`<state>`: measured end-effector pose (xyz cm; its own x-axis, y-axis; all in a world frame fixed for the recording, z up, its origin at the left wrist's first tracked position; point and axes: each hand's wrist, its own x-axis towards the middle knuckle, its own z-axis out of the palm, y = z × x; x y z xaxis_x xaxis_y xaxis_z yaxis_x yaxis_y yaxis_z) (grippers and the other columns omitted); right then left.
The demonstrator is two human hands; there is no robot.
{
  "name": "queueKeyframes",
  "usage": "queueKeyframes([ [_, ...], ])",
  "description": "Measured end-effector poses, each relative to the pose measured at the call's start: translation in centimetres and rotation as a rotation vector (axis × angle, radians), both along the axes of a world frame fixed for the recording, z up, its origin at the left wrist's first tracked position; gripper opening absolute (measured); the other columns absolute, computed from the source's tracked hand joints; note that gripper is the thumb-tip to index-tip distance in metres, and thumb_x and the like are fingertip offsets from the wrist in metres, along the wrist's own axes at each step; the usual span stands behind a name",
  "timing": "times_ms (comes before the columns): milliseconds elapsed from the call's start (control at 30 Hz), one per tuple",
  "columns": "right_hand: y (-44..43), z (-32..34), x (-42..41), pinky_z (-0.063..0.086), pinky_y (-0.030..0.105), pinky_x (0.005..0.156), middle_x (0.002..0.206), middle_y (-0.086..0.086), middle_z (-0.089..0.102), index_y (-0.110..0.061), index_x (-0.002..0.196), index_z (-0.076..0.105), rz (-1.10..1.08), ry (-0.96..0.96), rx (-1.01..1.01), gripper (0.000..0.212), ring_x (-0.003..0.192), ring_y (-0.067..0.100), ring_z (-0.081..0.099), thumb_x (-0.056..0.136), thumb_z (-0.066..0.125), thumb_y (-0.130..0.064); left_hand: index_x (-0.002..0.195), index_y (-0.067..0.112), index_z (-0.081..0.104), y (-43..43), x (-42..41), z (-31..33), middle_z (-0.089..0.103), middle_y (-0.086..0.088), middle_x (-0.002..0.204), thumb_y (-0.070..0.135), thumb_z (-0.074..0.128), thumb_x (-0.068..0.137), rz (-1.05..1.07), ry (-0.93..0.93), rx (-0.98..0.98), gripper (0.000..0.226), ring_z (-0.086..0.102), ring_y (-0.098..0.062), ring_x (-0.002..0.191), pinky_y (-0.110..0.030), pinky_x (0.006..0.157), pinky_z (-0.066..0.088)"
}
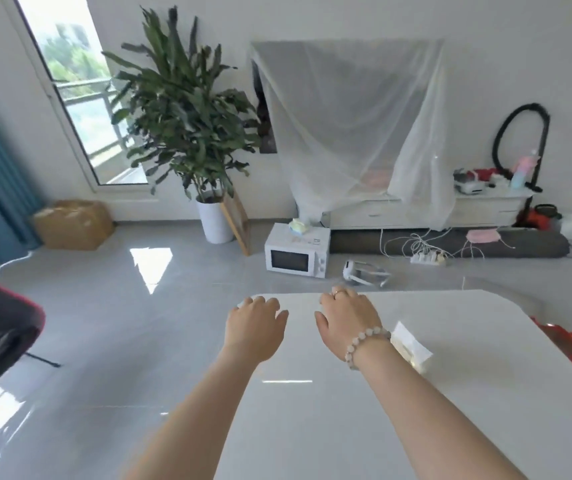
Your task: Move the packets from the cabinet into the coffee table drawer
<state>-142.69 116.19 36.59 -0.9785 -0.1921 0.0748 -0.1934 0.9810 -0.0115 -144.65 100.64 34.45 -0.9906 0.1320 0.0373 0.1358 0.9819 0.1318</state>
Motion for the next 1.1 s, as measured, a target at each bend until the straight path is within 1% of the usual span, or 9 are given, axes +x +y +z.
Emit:
queueKeyframes([
  [133,-6.0,2.0,-0.4,0.037,0.033,0.091,0.128,0.007,0.047,-0.011,0.123,0.048,0.092,0.058,0.020,0.037,0.117,0.024,0.043,0.101,0.027,-0.032,0.127,0.019,0.050,-6.8,0.9,1.8,0.054,-0.001,0.124,0.041,0.028,0.101,0.157,0.074,0.019,0.041,0.048,-0.021,0.116,-0.031,0.090,0.036],
  [167,-9.5,2.8,-0.3,0.036,0.032,0.091,0.127,0.007,0.047,-0.011,0.123,0.047,0.164,0.080,0.021,0.037,0.117,0.023,0.043,0.101,0.027,-0.032,0.128,0.018,0.050,-10.4,2.0,2.3,0.053,-0.001,0.124,0.041,0.028,0.101,0.217,0.103,0.029,0.041,0.048,-0.021,0.116,-0.031,0.091,0.036],
  [300,-14.8,4.2,-0.4,0.037,0.032,0.089,0.127,0.006,0.048,-0.011,0.122,0.048,0.203,0.113,0.010,0.036,0.119,0.023,0.042,0.101,0.029,-0.033,0.127,0.018,0.050,-16.0,4.1,3.3,0.053,-0.001,0.122,0.041,0.028,0.101,0.267,0.133,0.011,0.042,0.050,-0.022,0.113,-0.031,0.090,0.037],
  [433,-25.9,5.2,1.4,0.036,0.033,0.092,0.129,0.008,0.048,-0.010,0.125,0.048,0.368,0.126,0.015,0.039,0.120,0.024,0.042,0.100,0.029,-0.034,0.128,0.018,0.049,-26.4,8.3,4.9,0.052,-0.001,0.124,0.039,0.027,0.101,0.403,0.168,-0.032,0.040,0.048,-0.022,0.115,-0.032,0.091,0.037],
  [633,-44.0,6.4,6.3,0.038,0.033,0.097,0.132,0.007,0.049,-0.011,0.130,0.048,0.626,0.183,-0.051,0.044,0.121,0.022,0.045,0.099,0.031,-0.037,0.121,0.017,0.053,-41.8,16.8,7.8,0.055,-0.003,0.119,0.037,0.029,0.101,0.675,0.228,-0.137,0.037,0.050,-0.024,0.111,-0.035,0.091,0.038],
  [767,-54.0,7.0,11.4,0.037,0.032,0.098,0.131,0.005,0.048,-0.012,0.128,0.048,0.796,0.181,-0.107,0.041,0.122,0.022,0.043,0.099,0.032,-0.037,0.125,0.019,0.051,-50.4,24.1,8.0,0.054,-0.002,0.124,0.038,0.028,0.101,0.859,0.204,-0.183,0.039,0.050,-0.022,0.114,-0.033,0.092,0.040],
  [900,-61.6,7.1,15.7,0.037,0.035,0.099,0.132,0.006,0.048,-0.012,0.130,0.046,0.950,0.178,-0.077,0.043,0.123,0.023,0.043,0.100,0.031,-0.039,0.134,0.020,0.045,-56.4,30.7,8.1,0.050,-0.004,0.133,0.039,0.026,0.101,1.046,0.171,-0.160,0.043,0.046,-0.023,0.122,-0.035,0.098,0.038],
  [1033,-67.8,6.7,20.1,0.037,0.035,0.096,0.130,0.006,0.049,-0.011,0.128,0.047,1.106,0.185,-0.039,0.044,0.121,0.023,0.044,0.100,0.028,-0.039,0.134,0.019,0.044,-60.4,36.8,7.2,0.051,-0.005,0.132,0.041,0.027,0.101,1.202,0.129,-0.170,0.044,0.048,-0.024,0.120,-0.035,0.092,0.040],
  [1100,-70.9,5.9,23.0,0.037,0.035,0.096,0.131,0.007,0.048,-0.010,0.129,0.046,1.209,0.173,-0.018,0.045,0.124,0.023,0.042,0.101,0.027,-0.039,0.134,0.018,0.044,-62.0,40.1,6.1,0.051,-0.006,0.131,0.041,0.028,0.100,1.301,0.109,-0.149,0.044,0.048,-0.024,0.120,-0.036,0.093,0.039],
])
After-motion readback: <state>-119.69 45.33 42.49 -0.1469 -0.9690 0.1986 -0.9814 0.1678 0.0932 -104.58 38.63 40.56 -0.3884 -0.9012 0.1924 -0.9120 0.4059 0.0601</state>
